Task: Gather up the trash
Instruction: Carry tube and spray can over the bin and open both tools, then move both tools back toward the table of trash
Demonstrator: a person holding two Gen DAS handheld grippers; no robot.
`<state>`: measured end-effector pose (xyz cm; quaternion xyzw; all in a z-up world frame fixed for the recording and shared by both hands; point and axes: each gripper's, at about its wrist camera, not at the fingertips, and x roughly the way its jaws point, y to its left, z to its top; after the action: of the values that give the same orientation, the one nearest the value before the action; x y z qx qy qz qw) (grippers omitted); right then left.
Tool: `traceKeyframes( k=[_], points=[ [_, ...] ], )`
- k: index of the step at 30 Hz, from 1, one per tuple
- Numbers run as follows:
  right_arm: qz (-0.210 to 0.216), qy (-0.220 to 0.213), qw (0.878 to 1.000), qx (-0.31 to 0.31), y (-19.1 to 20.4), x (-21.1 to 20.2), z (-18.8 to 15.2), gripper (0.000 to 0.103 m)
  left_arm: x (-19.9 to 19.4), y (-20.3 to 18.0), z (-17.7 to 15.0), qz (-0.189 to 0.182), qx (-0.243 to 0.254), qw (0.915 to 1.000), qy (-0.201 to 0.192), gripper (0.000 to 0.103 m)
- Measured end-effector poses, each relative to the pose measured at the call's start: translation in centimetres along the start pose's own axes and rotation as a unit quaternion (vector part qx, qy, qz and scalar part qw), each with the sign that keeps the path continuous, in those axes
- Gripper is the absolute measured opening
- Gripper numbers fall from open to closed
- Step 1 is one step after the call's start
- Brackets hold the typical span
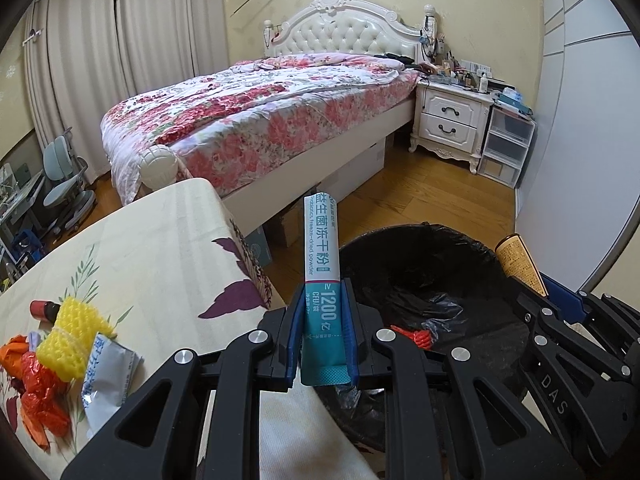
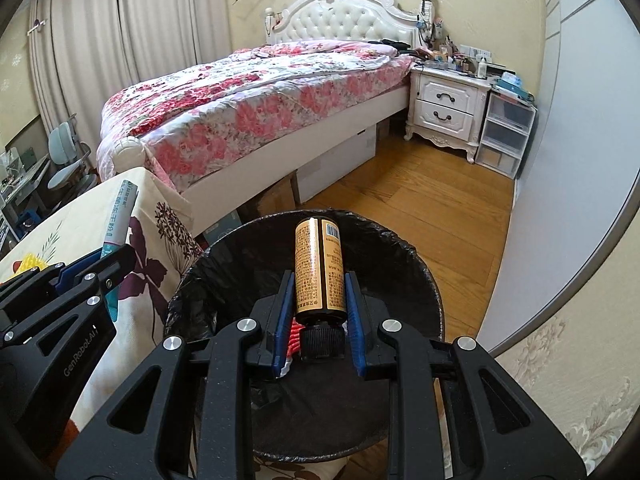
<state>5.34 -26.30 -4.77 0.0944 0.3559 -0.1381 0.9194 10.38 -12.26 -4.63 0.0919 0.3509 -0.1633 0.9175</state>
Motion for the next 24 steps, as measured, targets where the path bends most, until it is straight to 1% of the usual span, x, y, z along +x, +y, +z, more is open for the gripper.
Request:
traceKeyframes(
  k=[5, 8, 9, 11, 12, 13, 14, 16, 19, 24],
  points=[
    [-0.003, 0.004, 1.000, 0.010, -0.8, 0.5, 0.2, 0.025, 0.5, -0.5, 0.3, -0.003, 0.007, 1.0000, 0.002, 0.020],
    [-0.006, 0.004, 1.000, 0.013, -1.1, 0.6, 0.1, 0.026, 0.8, -0.5, 0.3, -0.002, 0.008, 1.0000, 0.005, 0.024],
    [-0.007, 0.004, 1.000, 0.013, -1.1, 0.6, 0.2, 0.027, 0.9, -0.5, 0.2, -0.001, 0.008, 0.9999, 0.007, 0.027],
    [-0.011, 0.002, 1.000, 0.014, -1.2, 0.5, 0.2, 0.033, 1.0, -0.4, 0.2, -0.002, 0.005, 0.9999, 0.009, 0.047],
    [-0.014, -0.001, 1.000, 0.014, -1.2, 0.4, 0.2, 0.038, 1.0, -0.3, 0.1, -0.002, 0.002, 1.0000, 0.007, 0.052],
    [-0.017, -0.003, 1.000, 0.014, -1.2, 0.3, 0.2, 0.040, 0.9, -0.2, 0.1, -0.002, -0.002, 1.0000, 0.006, 0.061],
    [-0.019, -0.005, 1.000, 0.014, -1.2, 0.2, 0.2, 0.042, 0.8, -0.1, 0.1, -0.001, -0.005, 1.0000, 0.005, 0.065],
    [-0.025, -0.009, 1.000, 0.014, -1.2, 0.1, 0.2, 0.049, 0.7, 0.1, 0.1, 0.003, -0.008, 1.0000, 0.004, 0.069],
    [-0.034, -0.013, 0.999, 0.016, -1.4, -0.2, 0.1, 0.056, 0.3, 0.5, 0.1, 0.009, -0.014, 0.9999, -0.002, 0.074],
    [-0.039, -0.014, 0.999, 0.016, -1.5, -0.7, 0.0, 0.061, -0.6, 1.4, 0.2, 0.024, -0.027, 0.9993, -0.012, 0.080]
  ],
)
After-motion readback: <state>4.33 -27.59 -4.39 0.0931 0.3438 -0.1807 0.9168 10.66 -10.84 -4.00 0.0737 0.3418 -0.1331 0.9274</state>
